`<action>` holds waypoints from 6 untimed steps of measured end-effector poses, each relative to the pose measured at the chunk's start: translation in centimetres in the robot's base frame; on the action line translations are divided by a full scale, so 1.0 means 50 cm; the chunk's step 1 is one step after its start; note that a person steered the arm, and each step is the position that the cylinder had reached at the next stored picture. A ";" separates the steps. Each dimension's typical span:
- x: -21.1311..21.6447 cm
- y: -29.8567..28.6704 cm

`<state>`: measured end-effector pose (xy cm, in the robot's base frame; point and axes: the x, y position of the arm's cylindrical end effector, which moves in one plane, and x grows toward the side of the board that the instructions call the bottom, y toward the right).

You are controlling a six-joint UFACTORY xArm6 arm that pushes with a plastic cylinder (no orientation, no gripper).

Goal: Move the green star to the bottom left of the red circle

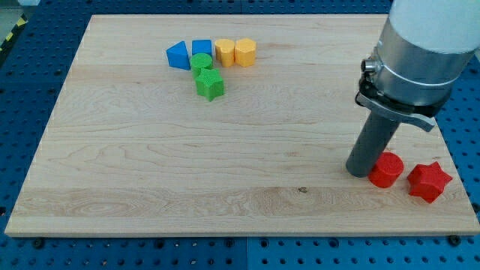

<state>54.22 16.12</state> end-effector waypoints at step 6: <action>-0.231 -0.543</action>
<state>42.68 -11.04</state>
